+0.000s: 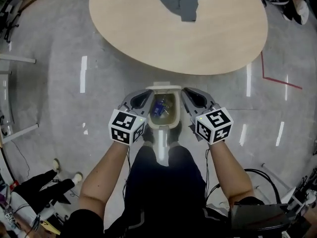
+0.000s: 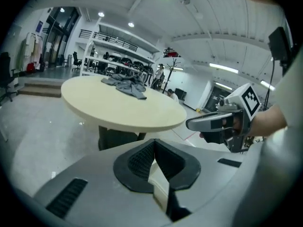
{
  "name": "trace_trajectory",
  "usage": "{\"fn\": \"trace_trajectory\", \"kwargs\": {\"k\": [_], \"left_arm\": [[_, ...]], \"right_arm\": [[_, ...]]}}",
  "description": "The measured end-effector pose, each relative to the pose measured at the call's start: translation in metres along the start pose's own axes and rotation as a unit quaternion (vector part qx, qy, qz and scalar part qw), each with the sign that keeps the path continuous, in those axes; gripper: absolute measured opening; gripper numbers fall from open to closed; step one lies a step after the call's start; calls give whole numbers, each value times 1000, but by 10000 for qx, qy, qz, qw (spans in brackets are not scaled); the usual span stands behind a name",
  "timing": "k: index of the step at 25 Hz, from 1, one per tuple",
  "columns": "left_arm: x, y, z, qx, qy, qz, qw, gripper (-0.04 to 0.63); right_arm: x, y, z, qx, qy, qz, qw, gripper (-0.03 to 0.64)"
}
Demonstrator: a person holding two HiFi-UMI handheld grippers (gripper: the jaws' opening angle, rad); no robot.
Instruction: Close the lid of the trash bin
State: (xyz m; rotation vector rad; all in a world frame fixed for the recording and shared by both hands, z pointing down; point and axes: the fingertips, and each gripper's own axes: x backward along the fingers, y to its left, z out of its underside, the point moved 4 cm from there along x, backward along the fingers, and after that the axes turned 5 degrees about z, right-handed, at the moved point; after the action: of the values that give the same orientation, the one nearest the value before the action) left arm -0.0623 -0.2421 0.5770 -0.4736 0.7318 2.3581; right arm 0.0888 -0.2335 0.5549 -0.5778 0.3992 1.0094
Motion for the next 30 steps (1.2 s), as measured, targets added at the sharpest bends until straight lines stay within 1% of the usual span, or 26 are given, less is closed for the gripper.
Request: {"fn": "trace_trajectory", "kwargs": {"k": [4, 7, 11, 14, 17, 22, 26, 28, 30], "left_arm": [[-38, 19, 35, 88, 387, 131, 9991, 2], [-60, 37, 53, 189, 499, -9, 9986, 2], [-83, 55, 67, 437, 528, -165, 9975, 2], [-95, 63, 80, 504, 618, -232, 9965, 2], [-102, 69, 85, 619, 605, -281, 9959, 2], [-106, 70, 93, 697, 621, -240, 9953, 2], [-104, 67, 99, 762, 657, -193, 9947, 2], [-99, 61, 106, 738, 715, -131, 9946, 2], [-93, 53, 118, 710, 865, -73, 9937, 2]], "right_arm": [[-32, -16, 44, -97, 377, 4, 9992, 12], [-56, -31, 70, -182, 534, 108, 9983, 12], [-84, -44, 89, -224, 668, 159, 9974, 12], [-99, -50, 95, -212, 697, 150, 9972, 12], [-110, -57, 97, -239, 677, 231, 9972, 12], [-124, -59, 108, -294, 862, 225, 9956, 12], [-125, -58, 117, -426, 922, 250, 9945, 12], [-119, -56, 124, -479, 961, 269, 9939, 12], [-110, -52, 136, -499, 1065, 287, 9926, 12]]}}
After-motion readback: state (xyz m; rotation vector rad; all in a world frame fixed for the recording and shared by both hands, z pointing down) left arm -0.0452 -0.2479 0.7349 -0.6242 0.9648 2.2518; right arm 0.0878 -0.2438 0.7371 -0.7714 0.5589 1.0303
